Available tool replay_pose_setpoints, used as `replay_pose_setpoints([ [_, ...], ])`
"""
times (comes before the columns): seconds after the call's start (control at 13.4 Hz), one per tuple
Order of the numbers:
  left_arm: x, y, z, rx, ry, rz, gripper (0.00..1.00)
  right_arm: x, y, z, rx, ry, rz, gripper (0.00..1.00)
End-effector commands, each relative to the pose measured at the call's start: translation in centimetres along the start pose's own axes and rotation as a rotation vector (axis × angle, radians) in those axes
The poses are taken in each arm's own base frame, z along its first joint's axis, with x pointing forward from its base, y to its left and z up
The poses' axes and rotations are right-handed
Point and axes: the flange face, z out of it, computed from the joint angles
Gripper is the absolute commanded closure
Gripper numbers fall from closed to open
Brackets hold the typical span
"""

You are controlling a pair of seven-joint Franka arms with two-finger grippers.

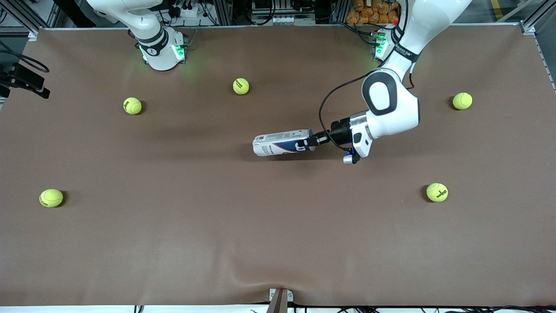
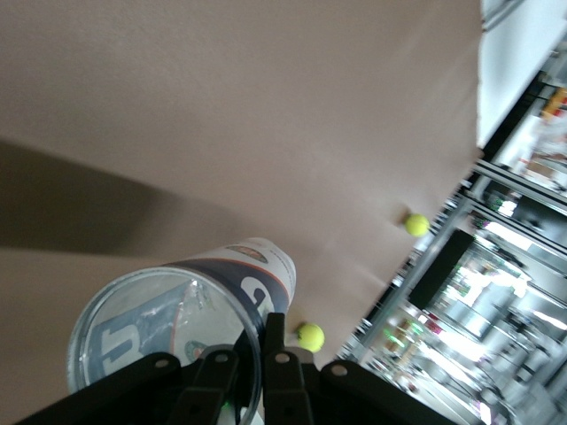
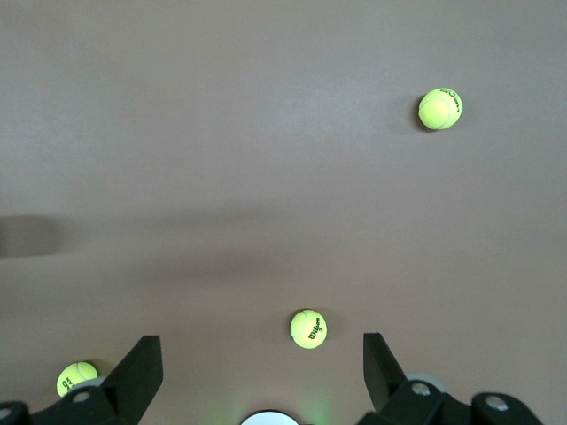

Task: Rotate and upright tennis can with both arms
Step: 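Close the left gripper on the can's end rim, then lift the can end with the left gripper, rotating the can upright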

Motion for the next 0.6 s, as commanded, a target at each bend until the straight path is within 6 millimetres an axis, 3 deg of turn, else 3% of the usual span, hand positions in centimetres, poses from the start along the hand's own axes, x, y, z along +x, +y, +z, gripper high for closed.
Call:
replay_pose_setpoints([
  [0.0,-3.3,4.2,0.2,0.094,0.063,-0.007,1.0,-0.8,-0.2,-0.4,0.014,0.014,0.01,0.0],
  [0.3,-8.2,9.9,2.1,0.336,0.235,0.005,1.0,-0.8,-0.3,-0.4,0.014,0.012,0.008,0.0],
  [0.52,-11.5,13.4,4.0,0.634,0.367,0.077,1.0,-0.8,-0.4,-0.5,0.014,0.015,0.007,0.0],
])
